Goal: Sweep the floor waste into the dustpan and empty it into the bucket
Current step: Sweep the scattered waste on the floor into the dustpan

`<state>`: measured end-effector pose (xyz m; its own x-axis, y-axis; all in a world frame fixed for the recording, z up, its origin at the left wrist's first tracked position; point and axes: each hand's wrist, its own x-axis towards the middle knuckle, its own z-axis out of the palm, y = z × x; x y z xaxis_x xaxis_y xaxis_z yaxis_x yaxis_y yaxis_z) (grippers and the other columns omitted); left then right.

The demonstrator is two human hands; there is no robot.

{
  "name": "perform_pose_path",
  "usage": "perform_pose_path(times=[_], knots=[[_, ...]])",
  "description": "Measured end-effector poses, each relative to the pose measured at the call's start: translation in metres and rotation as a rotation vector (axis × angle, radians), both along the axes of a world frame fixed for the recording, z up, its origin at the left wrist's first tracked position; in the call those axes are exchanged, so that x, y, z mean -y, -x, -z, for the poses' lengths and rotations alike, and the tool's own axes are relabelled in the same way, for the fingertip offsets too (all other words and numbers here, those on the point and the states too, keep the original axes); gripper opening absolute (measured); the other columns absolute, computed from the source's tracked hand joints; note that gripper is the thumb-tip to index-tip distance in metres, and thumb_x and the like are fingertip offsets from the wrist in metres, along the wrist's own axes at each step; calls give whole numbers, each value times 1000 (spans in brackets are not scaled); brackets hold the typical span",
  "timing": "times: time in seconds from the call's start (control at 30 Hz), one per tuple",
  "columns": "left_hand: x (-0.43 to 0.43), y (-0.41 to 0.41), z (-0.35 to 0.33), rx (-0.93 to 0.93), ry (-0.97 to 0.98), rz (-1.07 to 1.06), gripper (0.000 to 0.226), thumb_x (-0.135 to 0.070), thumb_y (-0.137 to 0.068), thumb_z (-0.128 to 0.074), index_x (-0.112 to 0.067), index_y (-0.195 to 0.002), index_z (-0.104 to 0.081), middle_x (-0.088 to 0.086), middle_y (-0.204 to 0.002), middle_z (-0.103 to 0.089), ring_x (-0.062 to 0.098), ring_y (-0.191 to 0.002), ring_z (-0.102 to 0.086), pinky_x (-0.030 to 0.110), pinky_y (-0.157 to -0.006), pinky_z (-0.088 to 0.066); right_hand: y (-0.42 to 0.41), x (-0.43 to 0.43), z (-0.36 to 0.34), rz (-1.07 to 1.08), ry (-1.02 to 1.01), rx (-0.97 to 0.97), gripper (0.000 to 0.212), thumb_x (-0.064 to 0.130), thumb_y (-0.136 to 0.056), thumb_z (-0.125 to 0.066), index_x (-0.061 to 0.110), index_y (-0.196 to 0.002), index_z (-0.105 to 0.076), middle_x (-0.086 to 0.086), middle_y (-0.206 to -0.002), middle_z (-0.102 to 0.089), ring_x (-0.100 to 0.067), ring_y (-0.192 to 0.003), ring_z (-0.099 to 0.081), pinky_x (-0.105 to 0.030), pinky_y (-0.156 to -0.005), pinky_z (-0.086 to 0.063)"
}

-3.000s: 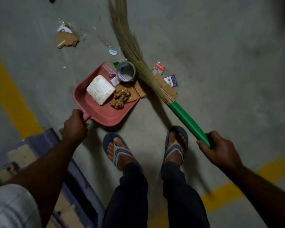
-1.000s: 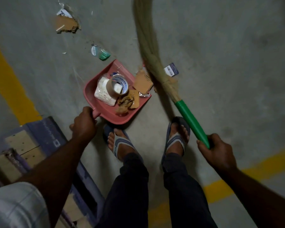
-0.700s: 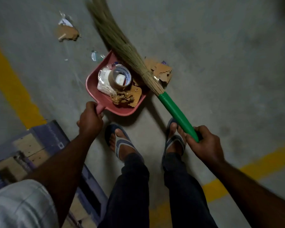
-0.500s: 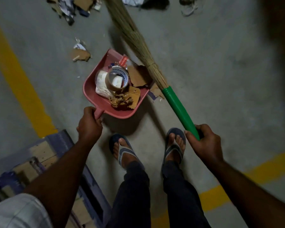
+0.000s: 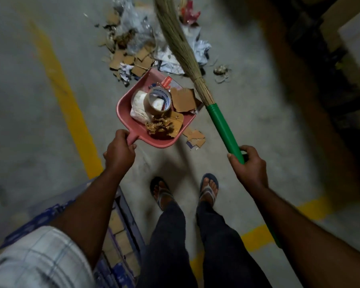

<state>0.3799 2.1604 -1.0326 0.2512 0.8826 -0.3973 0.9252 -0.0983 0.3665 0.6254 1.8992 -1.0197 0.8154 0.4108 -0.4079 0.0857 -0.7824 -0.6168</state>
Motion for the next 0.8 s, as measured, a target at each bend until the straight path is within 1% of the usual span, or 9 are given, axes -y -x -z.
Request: perform_pose_path(times=[0.07, 0.17, 0.23, 0.33, 0.47, 0.6, 0.67, 0.73, 0.8], knots=[[6, -4, -39, -5, -7, 5, 33, -22, -89, -66, -24, -116, -48, 10, -110, -66, 38, -103, -60, 49, -90, -46, -2, 5, -36, -9, -13, 6, 38, 39, -84, -73, 24, -117, -61, 5, -76, -59, -21, -72, -61, -31, -67, -52], [15, -10, -91, -25, -21, 39, 30, -25, -88, -66, -26, -112, -48, 10, -106, -68, 38, -100, -61, 48, -87, -47, -7, 15, -82, -39, -26, 17, 40, 40, -85, -71, 27, -121, -59, 0, -81, -64, -21, -74, -63, -32, -67, -54], [21, -14, -124, -24, -48, 77, 29, -28, -88, -66, -27, -111, -48, 10, -105, -68, 38, -98, -62, 48, -84, -49, -9, 23, -110, -64, -41, 31, 42, 40, -86, -70, 29, -124, -58, -1, -89, -66, -21, -77, -64, -32, -69, -55], [29, -22, -167, 8, -94, 149, 29, -33, -88, -65, -28, -112, -50, 10, -107, -68, 38, -98, -63, 44, -79, -50, -11, 40, -151, -88, -74, 68, 46, 38, -87, -69, 30, -131, -58, 3, -102, -67, -16, -86, -64, -28, -74, -52], [37, -30, -209, 65, -120, 195, 28, -36, -87, -65, -29, -111, -53, 9, -106, -69, 36, -98, -64, 41, -77, -50, -9, 62, -192, -60, -107, 111, 49, 32, -85, -73, 25, -132, -61, 1, -117, -69, -9, -93, -61, -25, -84, -49], [33, -43, -244, 121, -165, 278, 27, -38, -86, -64, -32, -108, -50, 6, -103, -70, 33, -96, -65, 40, -77, -50, -3, 75, -234, 68, -92, 185, 51, 34, -84, -75, 23, -132, -62, -3, -120, -69, -14, -92, -63, -24, -77, -45], [28, -51, -258, 126, -195, 329, 27, -38, -87, -65, -32, -109, -51, 6, -103, -70, 33, -96, -66, 40, -77, -50, 5, 84, -250, 149, -114, 212, 51, 34, -84, -75, 22, -132, -63, -3, -120, -69, -12, -88, -62, -24, -74, -45], [24, -61, -271, 148, -225, 381, 27, -36, -88, -65, -32, -111, -53, 6, -104, -70, 33, -97, -66, 40, -78, -50, 17, 94, -263, 238, -151, 234, 50, 31, -84, -76, 20, -131, -64, -3, -121, -69, -9, -89, -61, -23, -76, -46], [21, -71, -280, 183, -246, 424, 25, -33, -88, -66, -30, -110, -54, 6, -103, -70, 33, -94, -66, 39, -74, -49, 30, 105, -271, 306, -161, 258, 49, 29, -83, -77, 17, -129, -65, -2, -120, -69, -7, -94, -60, -22, -80, -46]])
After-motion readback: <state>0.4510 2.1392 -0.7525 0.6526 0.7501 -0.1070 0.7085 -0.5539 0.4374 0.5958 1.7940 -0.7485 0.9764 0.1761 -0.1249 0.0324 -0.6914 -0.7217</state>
